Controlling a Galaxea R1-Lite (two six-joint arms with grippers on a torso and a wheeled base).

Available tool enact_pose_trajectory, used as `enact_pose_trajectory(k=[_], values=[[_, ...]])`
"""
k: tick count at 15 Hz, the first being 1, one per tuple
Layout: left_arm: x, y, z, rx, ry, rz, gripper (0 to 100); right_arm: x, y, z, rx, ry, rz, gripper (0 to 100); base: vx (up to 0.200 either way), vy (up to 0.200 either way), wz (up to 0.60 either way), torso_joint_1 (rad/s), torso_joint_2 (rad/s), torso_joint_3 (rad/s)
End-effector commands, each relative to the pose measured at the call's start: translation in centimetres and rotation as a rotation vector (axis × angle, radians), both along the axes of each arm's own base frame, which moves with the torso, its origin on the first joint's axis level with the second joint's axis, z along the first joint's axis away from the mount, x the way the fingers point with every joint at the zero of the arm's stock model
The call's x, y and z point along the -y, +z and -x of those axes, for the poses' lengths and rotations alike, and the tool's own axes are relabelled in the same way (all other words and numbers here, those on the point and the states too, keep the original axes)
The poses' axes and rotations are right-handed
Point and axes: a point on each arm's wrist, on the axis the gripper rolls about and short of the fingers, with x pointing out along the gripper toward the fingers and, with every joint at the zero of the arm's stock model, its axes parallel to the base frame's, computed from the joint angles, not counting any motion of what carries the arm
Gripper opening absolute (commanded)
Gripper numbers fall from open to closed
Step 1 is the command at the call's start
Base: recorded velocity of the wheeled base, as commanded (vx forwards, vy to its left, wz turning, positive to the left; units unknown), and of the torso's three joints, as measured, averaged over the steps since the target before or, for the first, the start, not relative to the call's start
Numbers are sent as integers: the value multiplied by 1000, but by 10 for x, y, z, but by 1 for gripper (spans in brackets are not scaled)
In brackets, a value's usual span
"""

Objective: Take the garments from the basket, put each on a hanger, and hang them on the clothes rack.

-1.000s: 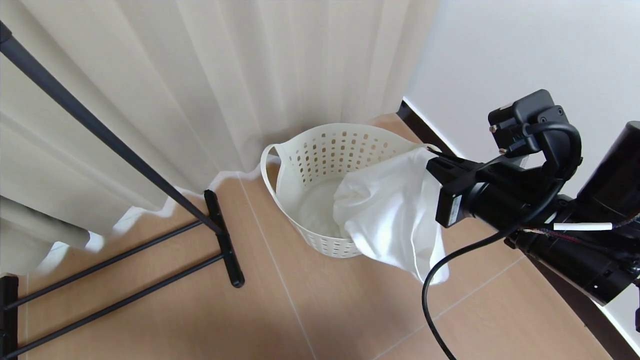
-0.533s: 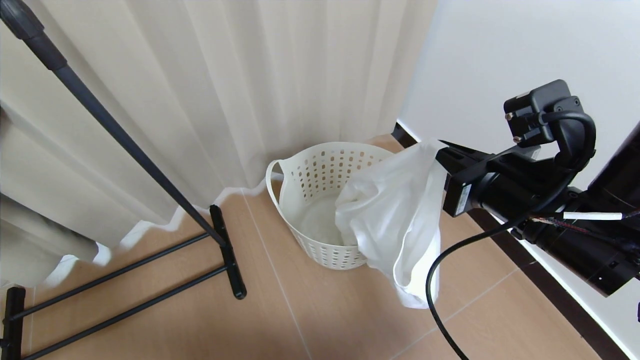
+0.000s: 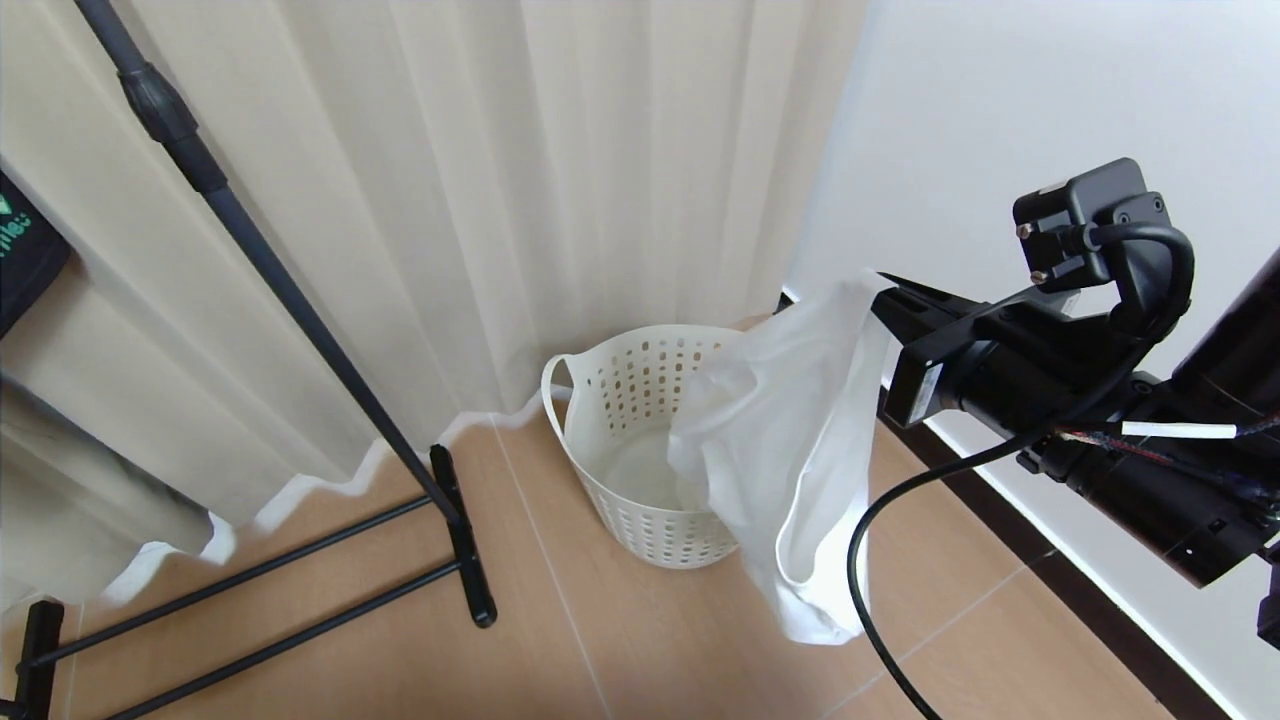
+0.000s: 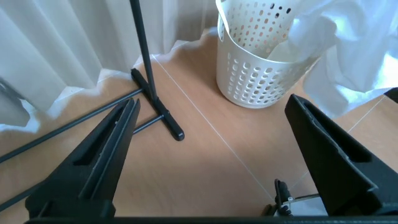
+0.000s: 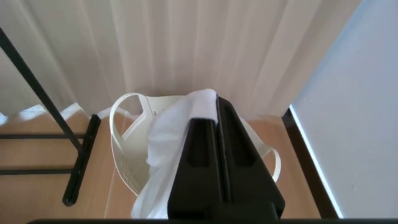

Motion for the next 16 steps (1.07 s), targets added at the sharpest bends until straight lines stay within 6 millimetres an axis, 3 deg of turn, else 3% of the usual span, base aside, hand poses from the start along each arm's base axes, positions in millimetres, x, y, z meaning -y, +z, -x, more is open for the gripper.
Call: enact_pose_trajectory(k=[1,4,10,16], values=[[0,0,0,-1,-1,0,100,2,-1,-2,-2,-10,3,0,0,0,0,12,2,207],[0,0,0,-1,1,0,100,4,-1,-3,0,-16,0,0,0,0,0,-25,-141,4],[0,0,0,-1,-1,0,100,4,-1,-3,-2,-16,3,0,0,0,0,8,-417,-192],[0,0,0,-1,1,0,100,4,-1,-3,-2,-16,3,0,0,0,0,96,-448,-163]])
